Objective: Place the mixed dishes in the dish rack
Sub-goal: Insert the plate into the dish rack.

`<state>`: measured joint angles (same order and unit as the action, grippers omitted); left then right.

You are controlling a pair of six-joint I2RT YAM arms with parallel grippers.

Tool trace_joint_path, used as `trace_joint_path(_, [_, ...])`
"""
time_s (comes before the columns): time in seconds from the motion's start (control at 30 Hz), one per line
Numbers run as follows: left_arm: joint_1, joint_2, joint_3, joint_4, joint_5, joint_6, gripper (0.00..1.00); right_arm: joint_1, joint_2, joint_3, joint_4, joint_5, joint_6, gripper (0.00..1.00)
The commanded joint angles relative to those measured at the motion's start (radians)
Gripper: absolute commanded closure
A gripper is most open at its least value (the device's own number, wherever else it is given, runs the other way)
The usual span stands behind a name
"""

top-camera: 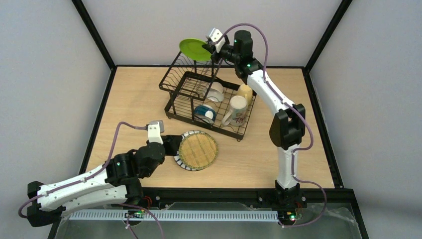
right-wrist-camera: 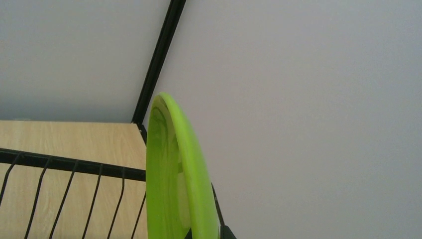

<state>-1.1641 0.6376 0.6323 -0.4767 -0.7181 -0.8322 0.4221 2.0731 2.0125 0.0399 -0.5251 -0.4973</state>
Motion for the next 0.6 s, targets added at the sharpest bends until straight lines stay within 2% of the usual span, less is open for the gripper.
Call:
trace_joint_path(0.0, [0.015,0.003,-0.017,0.033,-0.029,0.015,0.13,-0.021,0.044,-0.001,0.035,-0.08,0.019,1.0])
trace_joint_path(0.57, [0.05,-0.008,-0.051,0.064,-0.017,0.032,0.12,-0.025,0.114,0.002,0.066,-0.121,0.056,1.0])
